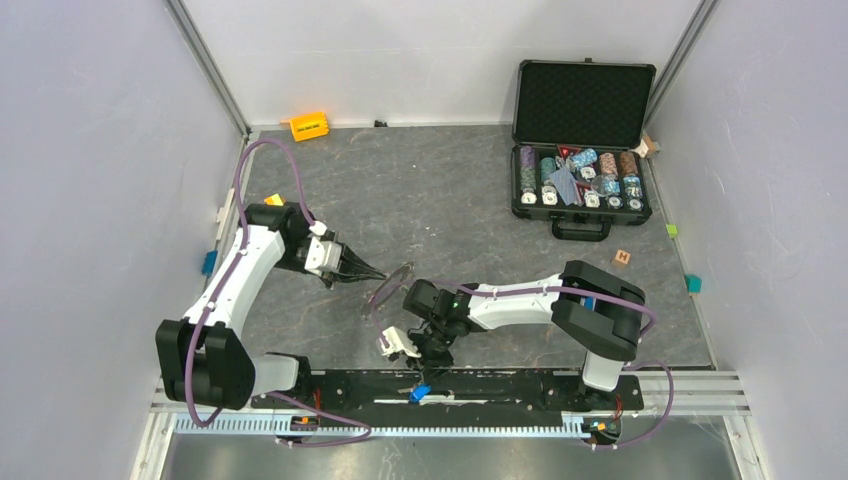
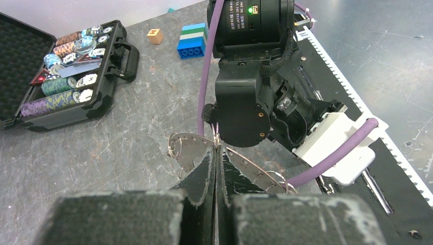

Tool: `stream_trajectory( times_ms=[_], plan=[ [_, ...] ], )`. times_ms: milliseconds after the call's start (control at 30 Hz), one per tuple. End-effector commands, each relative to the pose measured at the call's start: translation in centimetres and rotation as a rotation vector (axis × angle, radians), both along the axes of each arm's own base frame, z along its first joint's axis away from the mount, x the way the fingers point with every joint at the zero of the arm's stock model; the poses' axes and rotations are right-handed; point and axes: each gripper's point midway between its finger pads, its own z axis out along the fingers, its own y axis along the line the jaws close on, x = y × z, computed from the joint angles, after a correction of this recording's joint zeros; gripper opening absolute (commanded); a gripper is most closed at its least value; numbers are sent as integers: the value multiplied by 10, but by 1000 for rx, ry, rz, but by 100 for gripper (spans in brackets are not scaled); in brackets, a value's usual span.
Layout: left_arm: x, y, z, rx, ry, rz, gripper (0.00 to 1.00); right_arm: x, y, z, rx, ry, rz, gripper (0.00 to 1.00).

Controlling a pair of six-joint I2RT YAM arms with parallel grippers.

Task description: Put the keys on the keyring

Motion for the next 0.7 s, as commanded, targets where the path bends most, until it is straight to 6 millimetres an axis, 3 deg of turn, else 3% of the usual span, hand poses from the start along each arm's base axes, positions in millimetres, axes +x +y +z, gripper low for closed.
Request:
stream_trajectory(
  times_ms=[0, 367, 667],
  plan=[
    [-4, -1, 16, -71, -159, -4, 2, -3, 7, 3, 20, 5, 3, 22],
    [-3, -1, 15, -67, -158, -5, 2, 7, 13, 16, 42, -22, 2, 0],
    [-2, -2, 17, -69, -163, -5, 2, 29, 14, 33, 80, -58, -32, 0]
  ],
)
